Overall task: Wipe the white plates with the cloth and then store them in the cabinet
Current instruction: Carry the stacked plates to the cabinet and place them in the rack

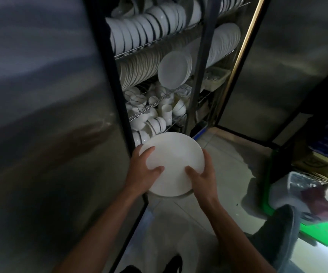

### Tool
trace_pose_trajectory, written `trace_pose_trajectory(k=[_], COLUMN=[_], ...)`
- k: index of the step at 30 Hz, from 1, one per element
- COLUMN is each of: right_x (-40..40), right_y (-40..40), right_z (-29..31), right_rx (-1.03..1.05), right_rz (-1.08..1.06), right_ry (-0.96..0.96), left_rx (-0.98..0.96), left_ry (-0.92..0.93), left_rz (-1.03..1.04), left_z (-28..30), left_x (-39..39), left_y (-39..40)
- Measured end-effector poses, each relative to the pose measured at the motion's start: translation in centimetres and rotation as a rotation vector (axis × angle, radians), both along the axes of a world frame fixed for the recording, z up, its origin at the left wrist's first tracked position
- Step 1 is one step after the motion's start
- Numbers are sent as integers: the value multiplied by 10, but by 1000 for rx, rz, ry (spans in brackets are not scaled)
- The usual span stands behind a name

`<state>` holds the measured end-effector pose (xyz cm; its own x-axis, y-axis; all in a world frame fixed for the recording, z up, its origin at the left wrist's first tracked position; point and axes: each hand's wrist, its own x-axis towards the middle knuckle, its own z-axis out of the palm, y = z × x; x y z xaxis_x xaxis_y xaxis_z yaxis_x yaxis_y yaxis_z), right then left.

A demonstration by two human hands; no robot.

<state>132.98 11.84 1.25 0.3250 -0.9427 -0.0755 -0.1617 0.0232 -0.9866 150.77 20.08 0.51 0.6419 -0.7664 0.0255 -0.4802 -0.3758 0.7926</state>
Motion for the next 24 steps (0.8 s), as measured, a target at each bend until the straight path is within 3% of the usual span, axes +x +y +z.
trace_pose_trajectory(k=[14, 24], right_x=[36, 108], right_y=[-154, -259], right_z=[11, 29], right_rx=[-15, -69], right_rz=[-117, -119], right_ry=[-71, -88], left_rx=[-85, -145], left_ry=[89, 114], left_rz=[-125, -36], left_z=[8, 13], left_x=[38, 97], left_y=[-175, -262])
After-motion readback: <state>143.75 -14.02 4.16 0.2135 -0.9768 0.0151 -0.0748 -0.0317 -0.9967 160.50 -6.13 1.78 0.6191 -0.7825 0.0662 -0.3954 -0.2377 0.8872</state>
